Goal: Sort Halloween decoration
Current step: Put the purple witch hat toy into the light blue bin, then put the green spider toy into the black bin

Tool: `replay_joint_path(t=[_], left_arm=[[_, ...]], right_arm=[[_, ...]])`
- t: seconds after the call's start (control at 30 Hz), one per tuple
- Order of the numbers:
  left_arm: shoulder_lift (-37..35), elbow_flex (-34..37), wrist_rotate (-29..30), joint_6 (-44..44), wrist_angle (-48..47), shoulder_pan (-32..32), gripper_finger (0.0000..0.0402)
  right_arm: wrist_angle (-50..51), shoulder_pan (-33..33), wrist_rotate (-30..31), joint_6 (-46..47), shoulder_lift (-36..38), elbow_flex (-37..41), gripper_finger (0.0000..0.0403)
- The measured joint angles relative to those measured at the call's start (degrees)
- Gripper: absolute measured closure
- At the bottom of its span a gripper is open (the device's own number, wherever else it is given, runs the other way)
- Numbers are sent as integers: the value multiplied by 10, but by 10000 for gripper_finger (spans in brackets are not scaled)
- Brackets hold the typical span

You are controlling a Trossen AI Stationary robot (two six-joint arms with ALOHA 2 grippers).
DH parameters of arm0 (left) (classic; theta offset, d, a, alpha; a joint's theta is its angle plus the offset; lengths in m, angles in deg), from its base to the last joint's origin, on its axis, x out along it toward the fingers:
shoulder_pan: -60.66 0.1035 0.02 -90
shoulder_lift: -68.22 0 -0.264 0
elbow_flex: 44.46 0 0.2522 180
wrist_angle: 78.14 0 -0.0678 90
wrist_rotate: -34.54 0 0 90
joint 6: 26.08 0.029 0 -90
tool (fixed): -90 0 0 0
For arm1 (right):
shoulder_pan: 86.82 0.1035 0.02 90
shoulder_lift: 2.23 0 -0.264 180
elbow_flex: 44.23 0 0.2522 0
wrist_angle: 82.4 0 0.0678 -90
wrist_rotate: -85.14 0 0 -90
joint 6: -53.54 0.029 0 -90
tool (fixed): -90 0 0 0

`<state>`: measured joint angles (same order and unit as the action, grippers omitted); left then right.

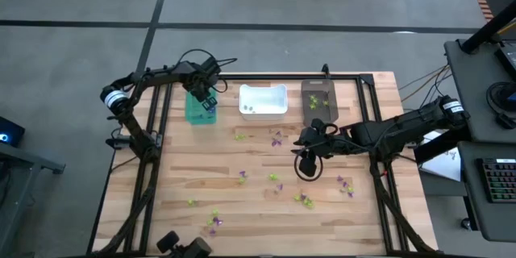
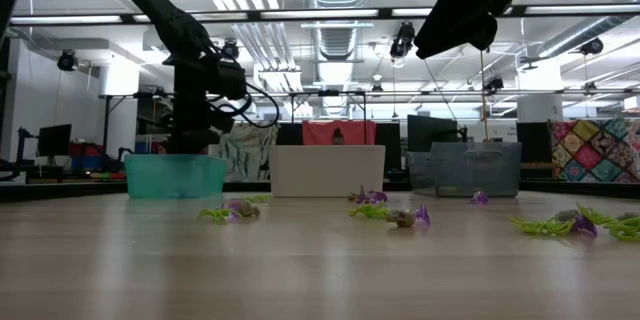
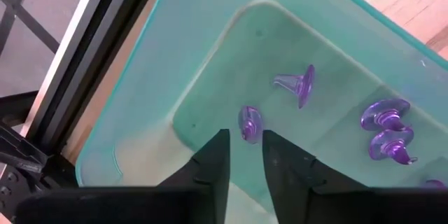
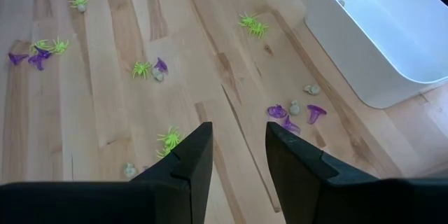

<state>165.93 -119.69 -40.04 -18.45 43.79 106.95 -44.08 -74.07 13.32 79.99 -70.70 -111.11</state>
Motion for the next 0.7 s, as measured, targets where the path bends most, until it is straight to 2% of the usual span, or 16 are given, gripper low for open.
replay_joint_path(t=[0.2, 0.4, 0.57, 0.7], left_arm=[[-38, -6, -14, -12, -42, -4, 311], [-150, -7, -14, -48, -50, -24, 311], [-261, -7, -16, -95, -47, -72, 313], [-335, 0, -44, -145, -27, -141, 313]], right_arm=[[0, 0, 0, 0, 0, 0, 280], [-8, 0, 18, 13, 0, 0, 280], [-15, 0, 30, 34, 0, 0, 280], [-15, 0, 30, 35, 0, 0, 280]])
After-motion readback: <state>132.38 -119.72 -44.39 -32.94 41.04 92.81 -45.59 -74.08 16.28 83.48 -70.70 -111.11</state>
